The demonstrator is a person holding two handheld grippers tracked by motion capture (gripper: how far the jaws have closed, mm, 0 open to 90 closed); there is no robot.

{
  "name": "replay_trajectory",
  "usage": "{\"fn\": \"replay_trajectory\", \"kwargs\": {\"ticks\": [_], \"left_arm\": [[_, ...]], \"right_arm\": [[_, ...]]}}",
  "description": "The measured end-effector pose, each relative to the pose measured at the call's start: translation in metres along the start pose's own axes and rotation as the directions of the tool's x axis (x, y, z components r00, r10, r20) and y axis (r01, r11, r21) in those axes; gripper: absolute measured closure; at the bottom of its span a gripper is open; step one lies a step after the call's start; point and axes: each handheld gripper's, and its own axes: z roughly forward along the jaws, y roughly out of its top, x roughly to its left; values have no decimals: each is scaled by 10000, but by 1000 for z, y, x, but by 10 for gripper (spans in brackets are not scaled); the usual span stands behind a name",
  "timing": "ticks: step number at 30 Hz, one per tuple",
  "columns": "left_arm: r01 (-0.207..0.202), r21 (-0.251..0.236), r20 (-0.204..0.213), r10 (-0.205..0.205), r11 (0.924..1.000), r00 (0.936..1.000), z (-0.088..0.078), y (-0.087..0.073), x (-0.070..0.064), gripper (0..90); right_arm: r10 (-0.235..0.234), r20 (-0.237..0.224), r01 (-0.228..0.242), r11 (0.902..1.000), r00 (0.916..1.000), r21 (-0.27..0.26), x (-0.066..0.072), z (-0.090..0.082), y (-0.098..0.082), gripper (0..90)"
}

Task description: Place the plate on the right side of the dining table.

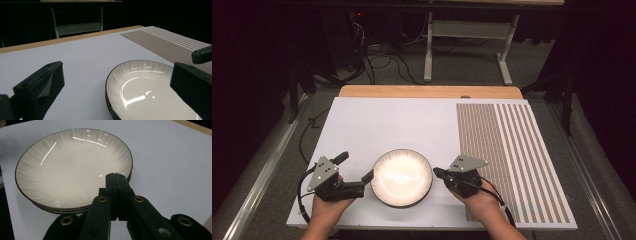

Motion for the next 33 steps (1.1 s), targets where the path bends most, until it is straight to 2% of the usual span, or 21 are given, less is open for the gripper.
{"fn": "replay_trajectory", "kwargs": {"ticks": [8, 14, 22, 33], "left_arm": [[47, -72, -8, -47, 10000, 10000, -2, 0, 1, 0], [7, -71, -13, -7, 10000, 10000, -3, 1, 0, 0], [95, -11, -88, -95, 10000, 9999, -4, 0, 0, 0], [146, -23, -73, -146, 9999, 9999, -4, 1, 1, 0]], "right_arm": [[-213, -63, 216, 9983, 9998, 549, 7, 10, -2, 900], [-444, 74, 435, 9946, 9990, 938, 10, 14, -4, 900], [-605, 79, 593, 9924, 9981, 1081, 10, 16, -4, 900], [-564, -1, 560, 9917, 9984, 1154, 11, 17, -3, 900]]}}
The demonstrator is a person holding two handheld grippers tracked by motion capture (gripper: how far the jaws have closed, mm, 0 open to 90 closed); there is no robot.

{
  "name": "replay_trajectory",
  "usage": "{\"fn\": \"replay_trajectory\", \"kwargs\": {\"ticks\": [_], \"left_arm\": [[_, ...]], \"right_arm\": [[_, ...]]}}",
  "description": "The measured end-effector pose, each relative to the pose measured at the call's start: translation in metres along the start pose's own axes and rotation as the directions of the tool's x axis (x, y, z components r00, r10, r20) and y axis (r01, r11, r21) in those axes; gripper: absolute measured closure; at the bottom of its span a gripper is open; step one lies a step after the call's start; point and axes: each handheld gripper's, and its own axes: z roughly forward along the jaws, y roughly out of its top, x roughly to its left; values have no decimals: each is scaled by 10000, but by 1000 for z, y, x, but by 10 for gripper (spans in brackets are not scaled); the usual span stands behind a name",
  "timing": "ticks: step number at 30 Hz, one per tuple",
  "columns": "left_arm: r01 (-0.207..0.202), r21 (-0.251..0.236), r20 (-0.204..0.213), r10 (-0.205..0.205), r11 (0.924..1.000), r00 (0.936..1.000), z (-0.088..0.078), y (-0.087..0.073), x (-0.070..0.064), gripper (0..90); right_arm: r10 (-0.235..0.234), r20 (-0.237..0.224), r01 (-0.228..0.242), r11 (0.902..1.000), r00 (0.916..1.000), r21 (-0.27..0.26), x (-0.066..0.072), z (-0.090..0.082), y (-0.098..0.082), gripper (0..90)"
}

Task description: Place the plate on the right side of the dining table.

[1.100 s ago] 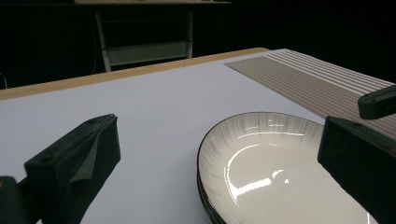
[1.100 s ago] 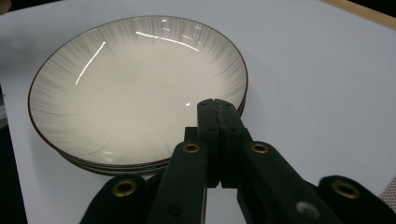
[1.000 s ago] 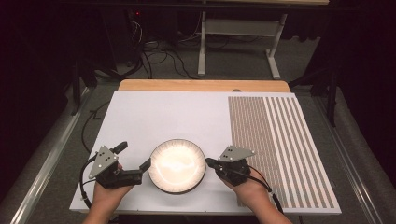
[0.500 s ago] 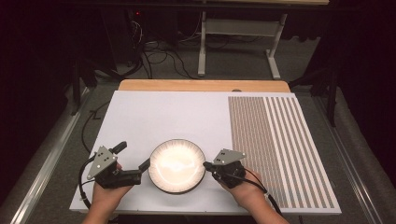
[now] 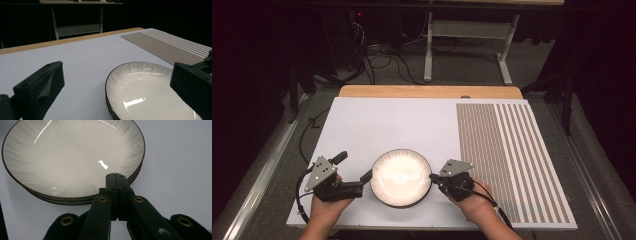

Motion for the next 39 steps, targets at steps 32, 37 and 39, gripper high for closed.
{"fn": "replay_trajectory", "kwargs": {"ticks": [32, 37, 39], "left_arm": [[417, -102, -112, -418, 9991, 9991, -5, -1, 8, 0], [432, -107, -125, -433, 9990, 9990, -5, -1, 8, 0], [456, -75, -111, -457, 9989, 9989, -4, -1, 7, 0]], "right_arm": [[79, -495, -80, 10000, 9987, -28, 6, 18, 8, 900], [-21, -492, 22, 10000, 9988, 9, 7, 19, 8, 900], [39, -483, -39, 10000, 9988, -17, 7, 19, 9, 900]]}}
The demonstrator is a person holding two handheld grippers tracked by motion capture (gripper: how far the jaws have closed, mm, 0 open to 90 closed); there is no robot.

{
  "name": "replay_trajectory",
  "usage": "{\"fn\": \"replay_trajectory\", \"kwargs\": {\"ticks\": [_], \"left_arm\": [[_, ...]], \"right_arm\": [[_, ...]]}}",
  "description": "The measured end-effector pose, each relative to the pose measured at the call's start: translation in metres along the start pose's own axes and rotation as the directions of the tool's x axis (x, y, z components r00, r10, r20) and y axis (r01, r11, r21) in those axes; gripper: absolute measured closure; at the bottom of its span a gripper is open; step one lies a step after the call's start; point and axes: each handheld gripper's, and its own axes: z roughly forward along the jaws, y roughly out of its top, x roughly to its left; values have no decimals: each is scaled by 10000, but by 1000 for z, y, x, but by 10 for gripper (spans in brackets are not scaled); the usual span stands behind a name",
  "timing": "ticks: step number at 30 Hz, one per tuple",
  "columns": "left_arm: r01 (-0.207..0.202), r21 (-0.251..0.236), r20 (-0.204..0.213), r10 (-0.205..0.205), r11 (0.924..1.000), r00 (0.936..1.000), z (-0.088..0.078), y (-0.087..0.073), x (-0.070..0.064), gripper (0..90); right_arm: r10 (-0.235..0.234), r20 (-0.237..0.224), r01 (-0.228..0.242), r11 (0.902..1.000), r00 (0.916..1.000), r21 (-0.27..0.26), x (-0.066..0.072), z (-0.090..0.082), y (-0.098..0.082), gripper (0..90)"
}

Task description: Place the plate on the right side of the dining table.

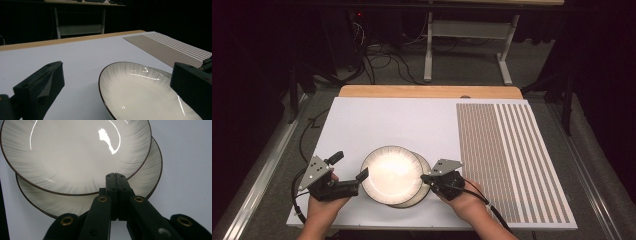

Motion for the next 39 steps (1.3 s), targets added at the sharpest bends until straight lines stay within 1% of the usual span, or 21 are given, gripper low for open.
{"fn": "replay_trajectory", "kwargs": {"ticks": [5, 8, 9, 10, 12, 21, 24, 25, 28, 30, 33, 35, 36, 37, 39], "left_arm": [[-14, 56, 29, 14, 10000, 10000, 1, 0, -2, 0], [21, 78, 29, -21, 10000, 10000, 2, 0, -2, 0], [15, 83, 23, -15, 10000, 10000, 2, 0, -2, 0], [15, 106, 24, -15, 9999, 10000, 2, 0, -2, 0], [30, 117, 11, -30, 9999, 10000, 2, 0, -2, 0], [186, 177, -24, -186, 9997, 9998, 1, 0, 2, 0], [251, 283, -53, -250, 9993, 9997, 1, 0, 3, 0], [291, 402, -69, -289, 9988, 9996, 2, -1, 4, 0], [312, 515, -5, -312, 9982, 9995, 3, -2, 6, 0], [334, 743, 1, -335, 9967, 9994, 4, -4, 7, 0], [534, 1195, -25, -535, 9914, 9986, 8, -8, 10, 0], [701, 1594, -104, -693, 9847, 9975, 11, -10, 11, 0], [867, 1794, -125, -859, 9799, 9962, 12, -11, 12, 0], [1049, 2079, -108, -1050, 9725, 9944, 14, -12, 13, 0], [1371, 2605, 142, -1458, 9557, 9892, 18, -14, 15, 2]], "right_arm": [[-160, -11, 160, 9998, 9999, 67, 2, 2, 1, 900], [-118, -25, 118, 9999, 9999, 86, 3, 3, 1, 900], [-224, -65, 225, 9996, 9997, 145, 4, 4, 1, 900], [-224, -65, 225, 9996, 9997, 145, 4, 4, 1, 900], [-262, -90, 263, 9996, 9996, 80, 5, 6, 2, 900], [-352, -200, 355, 9993, 9992, 138, 8, 11, 4, 900], [-319, -228, 323, 9993, 9992, 204, 9, 11, 5, 900], [-386, -263, 391, 9990, 9989, 203, 9, 12, 5, 900], [-400, -289, 405, 9990, 9988, 173, 10, 14, 6, 900], [-380, -271, 384, 9992, 9989, 142, 10, 15, 6, 900], [-357, -295, 361, 9993, 9989, 136, 10, 15, 6, 900], [-352, -301, 356, 9993, 9989, 146, 10, 15, 6, 900], [-341, -309, 345, 9993, 9989, 129, 10, 15, 6, 900], [-408, -300, 411, 9991, 9987, 102, 10, 16, 6, 900], [-393, -311, 399, 9990, 9987, 179, 11, 15, 6, 900]]}}
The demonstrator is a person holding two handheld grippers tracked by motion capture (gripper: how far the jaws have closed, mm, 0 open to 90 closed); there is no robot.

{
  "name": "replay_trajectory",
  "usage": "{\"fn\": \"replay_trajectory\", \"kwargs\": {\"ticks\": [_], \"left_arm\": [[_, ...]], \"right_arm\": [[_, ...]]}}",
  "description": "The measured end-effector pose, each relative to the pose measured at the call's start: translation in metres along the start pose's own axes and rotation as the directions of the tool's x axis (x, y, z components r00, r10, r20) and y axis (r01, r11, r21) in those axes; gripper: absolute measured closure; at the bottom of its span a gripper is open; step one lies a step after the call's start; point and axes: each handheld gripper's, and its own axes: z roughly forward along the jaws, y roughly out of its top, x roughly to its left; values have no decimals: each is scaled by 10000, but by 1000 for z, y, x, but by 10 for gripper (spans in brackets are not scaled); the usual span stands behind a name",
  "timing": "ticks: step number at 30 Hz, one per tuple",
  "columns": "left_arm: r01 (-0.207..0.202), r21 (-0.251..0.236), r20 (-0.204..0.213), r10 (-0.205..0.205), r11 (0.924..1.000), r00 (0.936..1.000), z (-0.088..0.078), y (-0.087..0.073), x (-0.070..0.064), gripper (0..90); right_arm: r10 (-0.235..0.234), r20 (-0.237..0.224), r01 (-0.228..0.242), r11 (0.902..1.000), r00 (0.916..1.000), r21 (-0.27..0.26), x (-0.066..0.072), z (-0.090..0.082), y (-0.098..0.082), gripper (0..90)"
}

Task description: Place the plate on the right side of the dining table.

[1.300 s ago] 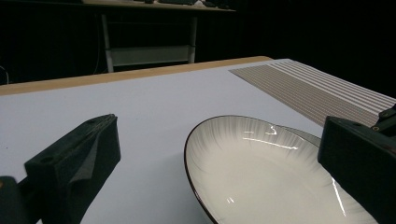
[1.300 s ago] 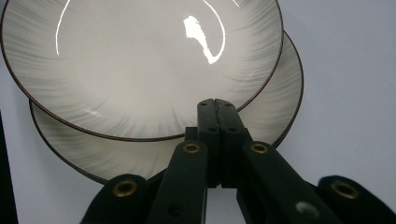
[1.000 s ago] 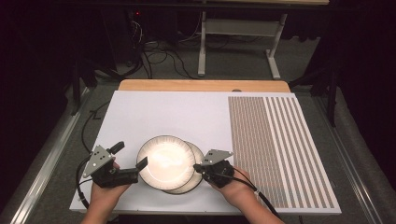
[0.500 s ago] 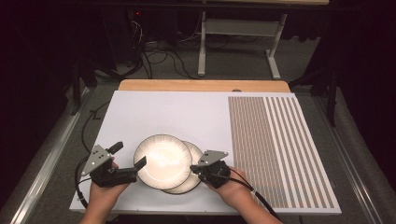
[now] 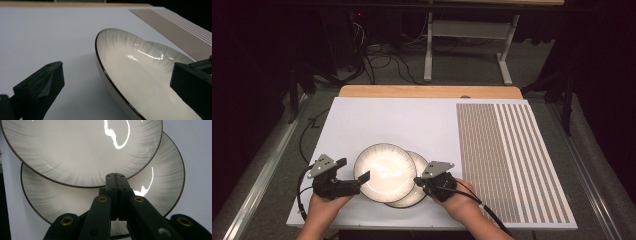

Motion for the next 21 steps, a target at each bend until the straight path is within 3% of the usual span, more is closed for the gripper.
{"fn": "replay_trajectory", "kwargs": {"ticks": [5, 10, 13, 14, 16, 21], "left_arm": [[342, 1283, 655, -429, 9911, 9969, 11, -2, -1, 31], [499, 1509, 757, -618, 9873, 9952, 11, -2, -5, 159], [677, 1628, 873, -827, 9843, 9927, 12, -2, -5, 190], [679, 1650, 883, -833, 9840, 9926, 12, -2, -5, 262], [632, 1743, 810, -783, 9827, 9936, 12, -1, -7, 338], [795, 1937, 575, -922, 9778, 9941, 13, 0, -8, 408]], "right_arm": [[-75, 12, 75, 10000, 10000, 17, -1, -1, 0, 900], [-48, -4, 48, 10000, 10000, 0, -2, -1, 1, 900], [-11, 38, 11, 10000, 10000, -13, -1, -1, 0, 900], [-20, 53, 20, 10000, 10000, -28, 0, -1, 0, 900], [-26, 52, 26, 10000, 10000, -57, 0, 0, 0, 900], [-21, 14, 21, 10000, 10000, -36, 0, -1, 0, 900]]}}
